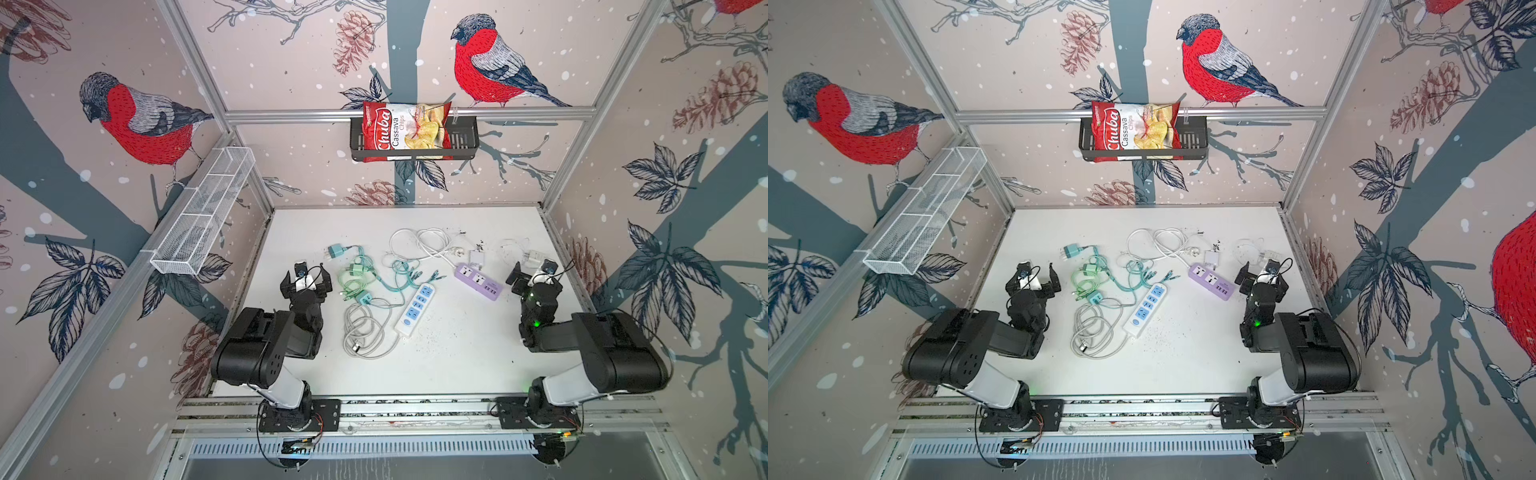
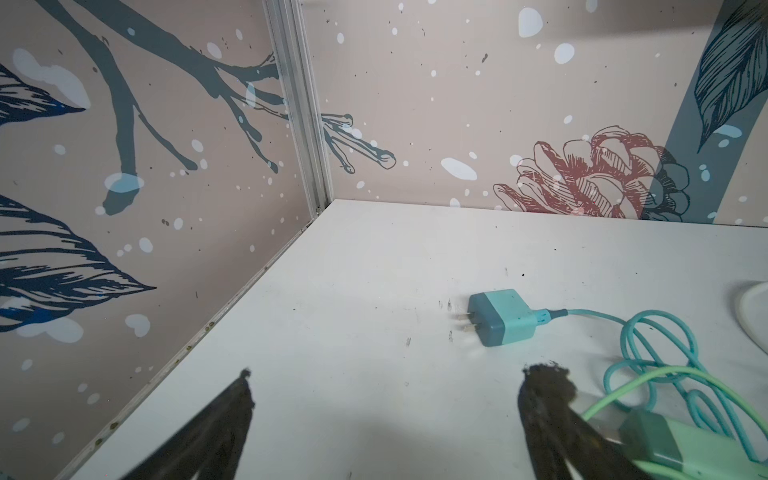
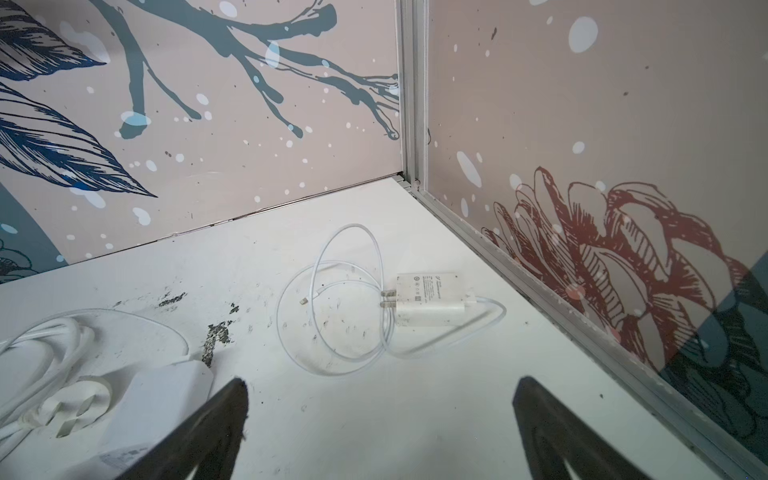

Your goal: Insert the plug

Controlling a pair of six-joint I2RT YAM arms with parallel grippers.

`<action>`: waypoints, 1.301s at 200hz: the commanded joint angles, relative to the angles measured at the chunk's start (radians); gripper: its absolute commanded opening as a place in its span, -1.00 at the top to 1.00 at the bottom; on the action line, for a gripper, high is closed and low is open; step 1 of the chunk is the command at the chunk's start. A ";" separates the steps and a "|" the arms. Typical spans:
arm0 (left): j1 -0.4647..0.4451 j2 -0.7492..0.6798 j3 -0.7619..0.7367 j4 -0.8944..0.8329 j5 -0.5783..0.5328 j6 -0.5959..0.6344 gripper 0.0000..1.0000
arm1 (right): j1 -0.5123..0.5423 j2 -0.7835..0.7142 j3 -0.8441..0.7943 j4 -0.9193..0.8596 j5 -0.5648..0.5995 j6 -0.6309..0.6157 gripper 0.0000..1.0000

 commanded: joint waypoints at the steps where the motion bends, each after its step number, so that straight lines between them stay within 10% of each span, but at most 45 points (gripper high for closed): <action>1: 0.001 -0.001 0.003 0.008 -0.006 -0.012 -0.96 | 0.006 -0.003 0.000 0.018 -0.011 0.001 -0.99; 260: 0.001 -0.002 0.004 0.008 -0.005 -0.012 -0.96 | 0.000 -0.004 0.000 0.016 -0.025 0.002 -0.99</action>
